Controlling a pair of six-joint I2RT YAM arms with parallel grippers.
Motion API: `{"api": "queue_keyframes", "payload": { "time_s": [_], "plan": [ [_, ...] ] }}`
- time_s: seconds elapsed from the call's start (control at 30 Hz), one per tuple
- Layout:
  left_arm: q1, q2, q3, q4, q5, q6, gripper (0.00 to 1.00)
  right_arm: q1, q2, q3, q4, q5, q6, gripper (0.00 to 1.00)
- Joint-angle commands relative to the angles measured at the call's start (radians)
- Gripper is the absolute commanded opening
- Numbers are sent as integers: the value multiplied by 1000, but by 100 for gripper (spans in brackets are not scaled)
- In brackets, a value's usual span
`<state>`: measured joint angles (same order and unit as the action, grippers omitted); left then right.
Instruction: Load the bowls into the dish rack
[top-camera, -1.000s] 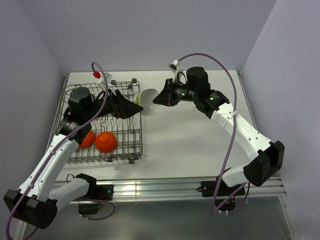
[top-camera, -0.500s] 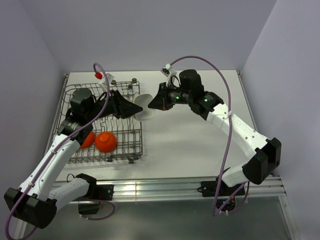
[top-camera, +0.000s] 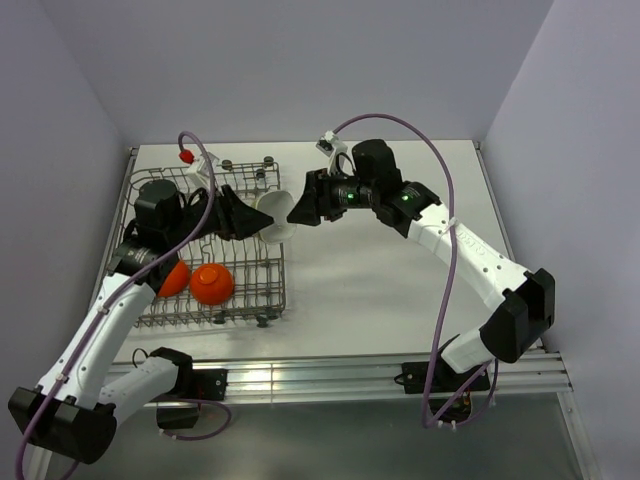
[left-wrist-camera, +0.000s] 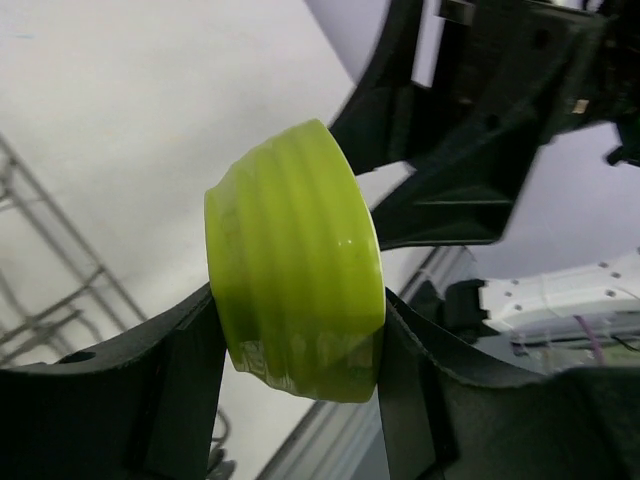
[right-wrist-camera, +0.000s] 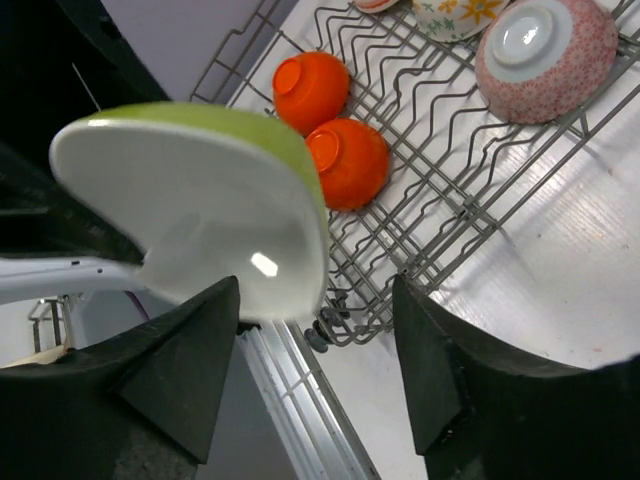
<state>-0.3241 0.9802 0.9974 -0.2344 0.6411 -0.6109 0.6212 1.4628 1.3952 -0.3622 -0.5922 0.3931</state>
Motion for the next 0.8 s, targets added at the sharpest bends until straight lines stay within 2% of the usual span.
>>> {"api": "queue_keyframes", "payload": {
  "time_s": [0.0,0.2,0.33,0.47,0.77],
  "plan": [
    [42,-28,55,-84,-72,169,0,-5,-15,34,-6,-11,-17,71],
    [88,-15,104,-230,-179,388,0,-54,22,8,-12,-46,13,73],
    [89,-6,116,-286,-257,534,0,-64,73,-19,25,-50,76,68],
    [89,-55,67,-266,-242,600,0,-64,183,-4,28,-52,121,65],
    [89,-72,-8,-281,-178,1014,0,-63,413,111,19,-66,158,57]
  ]
}}
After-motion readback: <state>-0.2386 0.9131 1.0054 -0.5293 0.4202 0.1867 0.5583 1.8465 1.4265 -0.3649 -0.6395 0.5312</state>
